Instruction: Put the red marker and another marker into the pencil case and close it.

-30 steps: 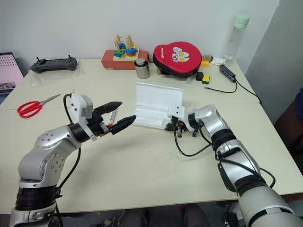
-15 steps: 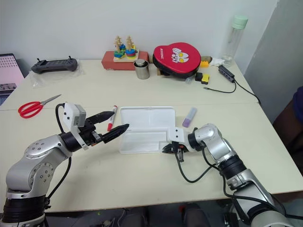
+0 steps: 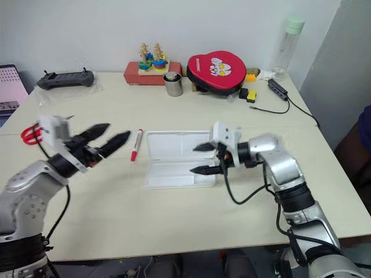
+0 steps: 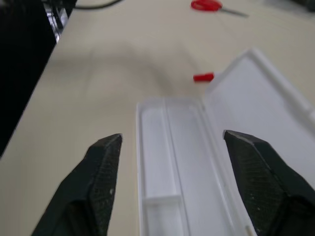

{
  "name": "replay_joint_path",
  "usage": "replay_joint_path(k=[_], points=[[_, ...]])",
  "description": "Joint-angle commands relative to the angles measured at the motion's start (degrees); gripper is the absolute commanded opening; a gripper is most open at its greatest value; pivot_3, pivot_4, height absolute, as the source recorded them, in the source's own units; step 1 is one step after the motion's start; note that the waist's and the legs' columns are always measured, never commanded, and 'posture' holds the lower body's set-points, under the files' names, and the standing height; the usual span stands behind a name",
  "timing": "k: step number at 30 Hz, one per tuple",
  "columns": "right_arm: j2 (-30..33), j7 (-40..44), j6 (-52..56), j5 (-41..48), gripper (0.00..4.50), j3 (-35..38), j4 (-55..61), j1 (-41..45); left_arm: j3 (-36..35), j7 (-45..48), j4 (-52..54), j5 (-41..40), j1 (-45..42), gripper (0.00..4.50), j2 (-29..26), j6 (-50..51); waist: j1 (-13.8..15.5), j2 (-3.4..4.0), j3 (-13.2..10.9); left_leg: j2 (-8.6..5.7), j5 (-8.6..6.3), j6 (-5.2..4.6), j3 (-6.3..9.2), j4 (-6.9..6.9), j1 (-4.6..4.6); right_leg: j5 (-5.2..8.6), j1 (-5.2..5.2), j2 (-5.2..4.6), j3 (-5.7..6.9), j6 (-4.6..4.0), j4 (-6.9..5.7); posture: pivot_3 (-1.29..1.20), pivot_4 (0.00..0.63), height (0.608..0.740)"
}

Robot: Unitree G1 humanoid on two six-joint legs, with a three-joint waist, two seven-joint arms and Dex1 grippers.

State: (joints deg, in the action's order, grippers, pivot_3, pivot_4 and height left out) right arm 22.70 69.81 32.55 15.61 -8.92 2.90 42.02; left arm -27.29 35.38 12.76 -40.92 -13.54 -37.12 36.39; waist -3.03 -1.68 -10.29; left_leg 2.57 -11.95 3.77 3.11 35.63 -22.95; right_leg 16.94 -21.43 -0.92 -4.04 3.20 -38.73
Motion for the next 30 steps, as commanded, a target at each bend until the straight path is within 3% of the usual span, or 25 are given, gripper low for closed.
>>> replay_joint_path(k=[1,6,14,18,30], points=[[-0.36,-6.27,7.28,7.46,4.49,7.79,5.32,4.01,1.12,-1.69,-2.86,3.50,-0.36,4.50,-2.51,-0.10,0.05,0.02,-0.03,0.00,0.00,0.00,0.00,0.00,-0.02,0.00,-0.01,0.00,0.00,-0.01,0.01,0.00,0.150,0.740],[-1.71,-12.84,6.96,7.86,4.49,8.66,5.56,5.91,12.43,-6.64,-9.58,14.41,-4.70,4.50,-1.08,-1.00,0.55,-0.01,-0.02,-0.01,0.00,0.00,-0.02,0.00,0.00,0.05,-0.02,0.00,0.00,-0.03,0.06,0.00,0.150,0.740],[-2.94,-18.02,8.23,10.30,4.49,8.44,8.41,7.97,21.68,-10.69,-23.15,23.26,-14.92,4.50,3.96,-1.70,1.19,-0.08,-0.02,-0.01,0.00,0.00,-0.05,0.00,-0.52,-0.11,-0.63,0.04,-0.02,-0.25,-0.14,0.00,0.150,0.740],[-2.23,-19.59,8.08,11.09,4.49,8.81,8.62,8.02,22.76,-13.08,-30.59,26.77,-19.01,4.50,5.40,-2.33,0.97,-0.08,-0.02,-0.01,0.00,0.00,-0.03,-0.05,-0.75,-0.11,-0.85,0.05,0.00,-0.26,-0.14,0.00,0.150,0.740],[-0.19,-22.13,8.63,13.22,4.49,8.71,9.89,7.59,23.10,-11.20,-31.54,28.83,-19.21,4.50,7.00,-2.64,1.17,-0.08,-0.02,-0.02,0.01,0.00,0.01,0.06,-0.86,-0.11,-0.87,0.04,0.03,-0.25,-0.16,0.00,0.150,0.740]])
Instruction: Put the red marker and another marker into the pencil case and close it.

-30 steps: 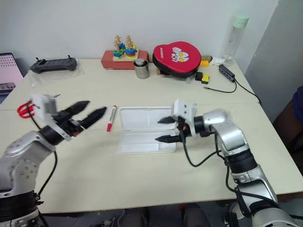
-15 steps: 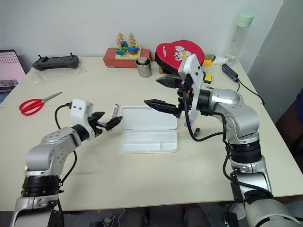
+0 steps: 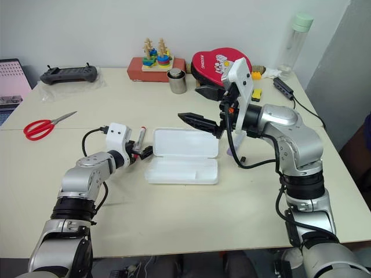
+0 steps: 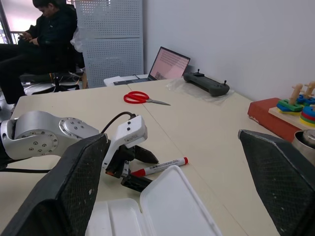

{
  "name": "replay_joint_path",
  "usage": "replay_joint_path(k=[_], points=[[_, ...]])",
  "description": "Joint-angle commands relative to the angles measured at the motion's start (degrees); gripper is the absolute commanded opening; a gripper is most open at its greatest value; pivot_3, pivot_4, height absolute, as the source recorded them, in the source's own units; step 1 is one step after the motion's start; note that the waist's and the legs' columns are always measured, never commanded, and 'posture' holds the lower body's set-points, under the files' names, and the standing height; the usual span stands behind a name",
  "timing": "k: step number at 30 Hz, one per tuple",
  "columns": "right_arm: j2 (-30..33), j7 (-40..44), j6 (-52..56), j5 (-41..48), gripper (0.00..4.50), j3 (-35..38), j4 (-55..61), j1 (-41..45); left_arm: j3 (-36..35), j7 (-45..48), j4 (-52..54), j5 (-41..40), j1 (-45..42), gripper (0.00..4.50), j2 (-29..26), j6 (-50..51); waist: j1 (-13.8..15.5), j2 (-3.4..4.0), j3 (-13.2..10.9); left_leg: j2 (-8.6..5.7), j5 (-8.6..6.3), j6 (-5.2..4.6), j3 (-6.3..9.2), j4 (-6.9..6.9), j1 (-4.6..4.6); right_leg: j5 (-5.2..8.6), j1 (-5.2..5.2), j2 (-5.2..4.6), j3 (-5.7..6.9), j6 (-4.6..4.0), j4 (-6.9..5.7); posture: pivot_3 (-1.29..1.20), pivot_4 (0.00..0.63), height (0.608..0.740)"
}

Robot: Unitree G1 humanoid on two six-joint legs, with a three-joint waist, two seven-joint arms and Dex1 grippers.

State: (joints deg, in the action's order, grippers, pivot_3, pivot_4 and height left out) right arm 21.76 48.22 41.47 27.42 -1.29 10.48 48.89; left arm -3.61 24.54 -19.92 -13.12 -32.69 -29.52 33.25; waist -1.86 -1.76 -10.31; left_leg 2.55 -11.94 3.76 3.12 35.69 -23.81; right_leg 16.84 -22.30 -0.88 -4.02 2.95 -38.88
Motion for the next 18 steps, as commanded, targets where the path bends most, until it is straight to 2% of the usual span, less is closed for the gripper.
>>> replay_joint_path(k=[1,4,7,18], points=[[0.95,-0.55,-0.26,1.64,4.49,1.03,2.36,0.73,-0.73,-0.77,0.75,1.30,-0.11,4.50,-0.63,0.91,0.00,0.00,0.00,0.00,0.00,0.00,0.00,0.00,0.00,0.00,0.00,0.00,0.00,0.00,0.00,0.00,0.150,0.740],[1.55,-0.39,0.08,2.42,4.49,0.99,2.49,0.89,-0.70,-1.64,-0.86,1.79,-0.34,4.50,-0.24,2.21,-0.01,0.00,0.00,0.00,0.00,0.00,0.00,0.02,0.01,0.00,0.01,0.00,0.00,0.00,-0.01,0.00,0.150,0.740],[2.40,0.19,0.67,3.17,4.50,1.23,2.50,0.83,-0.99,-3.00,-1.49,1.89,-0.68,4.05,0.38,3.27,0.00,0.00,0.00,0.00,0.00,0.00,0.00,0.03,0.02,0.00,0.01,0.00,0.00,0.00,-0.04,0.00,0.150,0.740],[3.74,0.72,0.57,4.92,4.50,1.08,2.69,0.84,-3.10,-5.39,-0.83,1.39,0.86,1.92,0.85,4.28,-0.14,0.00,0.00,0.00,0.00,0.00,0.01,0.04,0.04,-0.01,0.02,0.01,-0.01,0.01,-0.06,0.00,0.150,0.740]])
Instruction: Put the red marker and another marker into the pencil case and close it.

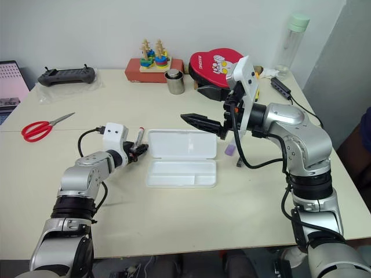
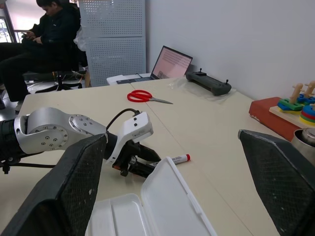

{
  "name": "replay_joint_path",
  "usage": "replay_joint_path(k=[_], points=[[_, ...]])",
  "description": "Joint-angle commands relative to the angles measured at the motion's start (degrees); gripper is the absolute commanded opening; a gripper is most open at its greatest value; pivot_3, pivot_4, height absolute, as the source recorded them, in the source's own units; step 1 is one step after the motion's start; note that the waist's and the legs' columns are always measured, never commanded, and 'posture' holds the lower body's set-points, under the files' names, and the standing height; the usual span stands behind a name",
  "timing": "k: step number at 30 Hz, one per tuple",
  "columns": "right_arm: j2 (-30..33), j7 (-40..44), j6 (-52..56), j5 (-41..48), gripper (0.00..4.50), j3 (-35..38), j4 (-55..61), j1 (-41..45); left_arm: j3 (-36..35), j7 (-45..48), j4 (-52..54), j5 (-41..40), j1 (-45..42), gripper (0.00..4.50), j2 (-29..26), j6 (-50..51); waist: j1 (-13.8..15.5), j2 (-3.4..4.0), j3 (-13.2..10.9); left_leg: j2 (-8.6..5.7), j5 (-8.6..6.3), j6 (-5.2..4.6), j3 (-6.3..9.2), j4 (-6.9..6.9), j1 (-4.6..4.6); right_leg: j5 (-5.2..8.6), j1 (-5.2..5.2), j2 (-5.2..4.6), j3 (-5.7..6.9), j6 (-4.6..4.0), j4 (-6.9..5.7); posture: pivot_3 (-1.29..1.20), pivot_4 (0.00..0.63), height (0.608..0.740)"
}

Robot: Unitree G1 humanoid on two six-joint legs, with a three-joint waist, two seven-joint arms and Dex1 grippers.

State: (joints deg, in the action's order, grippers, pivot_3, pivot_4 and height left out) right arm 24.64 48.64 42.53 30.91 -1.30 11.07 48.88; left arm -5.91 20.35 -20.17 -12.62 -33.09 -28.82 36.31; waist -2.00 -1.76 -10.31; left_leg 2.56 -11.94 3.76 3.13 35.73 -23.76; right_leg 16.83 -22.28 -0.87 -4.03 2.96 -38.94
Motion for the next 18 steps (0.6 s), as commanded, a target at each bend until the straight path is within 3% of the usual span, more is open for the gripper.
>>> replay_joint_path(k=[1,7,15,18], points=[[0.88,0.39,-0.56,1.48,4.50,1.02,2.03,0.87,-1.13,-1.66,-0.70,1.01,1.17,1.72,0.27,0.86,0.00,0.00,0.00,0.00,0.00,0.00,0.00,0.00,0.00,0.00,0.00,0.00,0.00,0.00,0.00,0.00,0.150,0.740],[0.80,0.69,-1.72,1.05,4.50,0.93,0.87,1.19,-3.40,-5.15,-1.09,1.27,1.18,0.51,0.89,-1.55,0.00,0.00,0.00,0.00,0.00,0.00,0.00,0.00,0.00,0.00,0.00,0.00,0.00,0.00,0.00,0.00,0.150,0.740],[1.88,1.69,-1.88,1.62,4.50,2.06,0.09,1.44,-7.19,-8.45,-1.65,0.00,-2.38,0.43,1.71,-10.67,0.03,0.00,0.00,0.00,0.00,0.00,0.01,0.01,-0.01,0.00,0.00,0.00,0.01,0.00,0.00,0.00,0.150,0.740],[3.18,1.51,-1.61,2.53,4.50,3.98,0.16,2.03,-9.21,0.49,1.40,-6.10,-7.21,0.43,0.69,-14.01,0.21,-0.02,-0.01,0.00,0.00,0.01,0.06,0.02,-0.10,0.00,-0.04,0.00,0.06,0.00,0.02,0.00,0.150,0.740]])
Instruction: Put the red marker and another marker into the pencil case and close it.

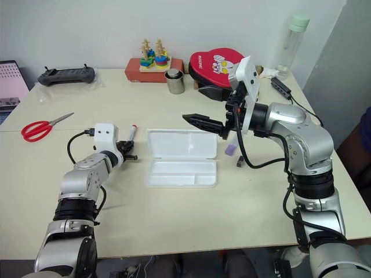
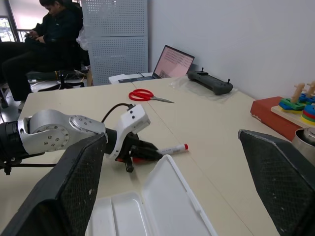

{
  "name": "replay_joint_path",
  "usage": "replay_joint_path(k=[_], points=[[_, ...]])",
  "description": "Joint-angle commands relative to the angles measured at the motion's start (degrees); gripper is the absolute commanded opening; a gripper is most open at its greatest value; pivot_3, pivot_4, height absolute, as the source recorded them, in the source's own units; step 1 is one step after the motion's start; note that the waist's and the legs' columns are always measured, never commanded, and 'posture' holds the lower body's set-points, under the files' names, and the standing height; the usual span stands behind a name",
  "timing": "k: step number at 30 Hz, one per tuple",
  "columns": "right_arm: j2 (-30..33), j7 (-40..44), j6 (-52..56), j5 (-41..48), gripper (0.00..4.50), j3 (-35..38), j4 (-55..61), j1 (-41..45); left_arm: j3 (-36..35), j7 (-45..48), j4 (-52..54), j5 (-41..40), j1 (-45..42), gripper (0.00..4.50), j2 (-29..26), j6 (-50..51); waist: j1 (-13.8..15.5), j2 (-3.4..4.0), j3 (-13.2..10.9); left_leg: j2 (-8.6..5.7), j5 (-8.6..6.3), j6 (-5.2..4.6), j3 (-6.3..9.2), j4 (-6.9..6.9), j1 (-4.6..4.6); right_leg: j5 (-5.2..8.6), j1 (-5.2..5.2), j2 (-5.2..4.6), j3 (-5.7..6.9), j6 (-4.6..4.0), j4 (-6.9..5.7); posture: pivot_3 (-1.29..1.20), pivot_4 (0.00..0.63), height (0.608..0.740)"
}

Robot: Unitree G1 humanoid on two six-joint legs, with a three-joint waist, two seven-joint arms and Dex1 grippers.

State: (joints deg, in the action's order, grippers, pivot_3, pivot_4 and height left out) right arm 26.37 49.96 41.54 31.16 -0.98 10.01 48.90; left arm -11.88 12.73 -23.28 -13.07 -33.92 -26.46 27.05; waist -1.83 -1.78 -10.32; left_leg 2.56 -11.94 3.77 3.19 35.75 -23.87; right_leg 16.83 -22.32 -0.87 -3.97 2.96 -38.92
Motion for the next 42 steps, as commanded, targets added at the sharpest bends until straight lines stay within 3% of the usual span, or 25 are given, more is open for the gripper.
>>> replay_joint_path(k=[1,6,10,15,20,36,42], points=[[1.86,0.17,-0.46,2.75,4.50,4.36,1.27,2.21,-3.45,11.89,5.20,-7.67,-7.93,0.43,-2.10,-4.94,0.19,-0.01,-0.01,0.00,0.00,0.00,0.01,0.00,0.00,0.00,0.00,0.00,0.01,0.00,0.01,0.00,0.150,0.740],[5.45,1.23,1.86,7.79,4.50,8.92,2.86,2.66,1.88,36.66,11.15,-15.43,-14.91,0.43,-5.85,-4.40,0.40,-0.04,-0.03,-0.12,0.01,0.02,0.07,0.00,-0.10,0.00,0.05,-0.10,0.12,0.00,0.12,0.00,0.150,0.740],[10.17,3.93,2.74,9.70,4.50,10.20,5.15,-0.66,14.28,56.93,13.36,-11.02,-15.96,0.43,-10.06,-9.67,0.19,0.00,-0.04,-0.15,0.00,0.02,0.03,-0.05,-0.08,0.01,0.08,-0.13,0.11,-0.03,0.18,0.00,0.150,0.740],[13.34,2.70,1.66,8.08,4.50,10.00,8.01,-4.98,27.52,72.47,9.51,-0.13,-16.45,0.43,-14.89,-21.16,-0.68,0.10,-0.10,-0.04,0.00,0.00,-0.03,-0.06,-0.04,0.04,0.04,0.02,0.00,-0.06,0.19,0.00,0.150,0.740],[12.99,-1.25,3.04,9.56,4.50,10.40,13.29,-8.73,33.35,76.30,3.41,6.85,-16.73,0.43,-14.65,-27.41,-1.11,0.17,-0.15,0.08,0.00,-0.03,-0.05,-0.04,-0.01,0.09,0.00,0.17,-0.08,0.00,0.07,0.00,0.150,0.740],[13.53,-6.12,3.93,11.41,4.50,9.74,17.50,-14.73,32.16,66.51,-2.48,13.72,-16.23,0.43,-10.63,-25.86,-0.56,0.17,-0.15,0.08,0.00,-0.03,-0.02,0.06,-0.06,0.15,0.01,0.17,-0.09,0.13,0.05,0.00,0.150,0.740],[15.00,-5.09,3.95,11.16,4.50,9.23,16.74,-15.36,32.28,68.52,-1.29,13.02,-14.66,0.43,-11.13,-26.57,-0.46,0.17,-0.15,0.07,0.00,-0.03,-0.02,0.07,-0.06,0.13,0.01,0.17,-0.09,0.09,0.05,0.00,0.150,0.740]])
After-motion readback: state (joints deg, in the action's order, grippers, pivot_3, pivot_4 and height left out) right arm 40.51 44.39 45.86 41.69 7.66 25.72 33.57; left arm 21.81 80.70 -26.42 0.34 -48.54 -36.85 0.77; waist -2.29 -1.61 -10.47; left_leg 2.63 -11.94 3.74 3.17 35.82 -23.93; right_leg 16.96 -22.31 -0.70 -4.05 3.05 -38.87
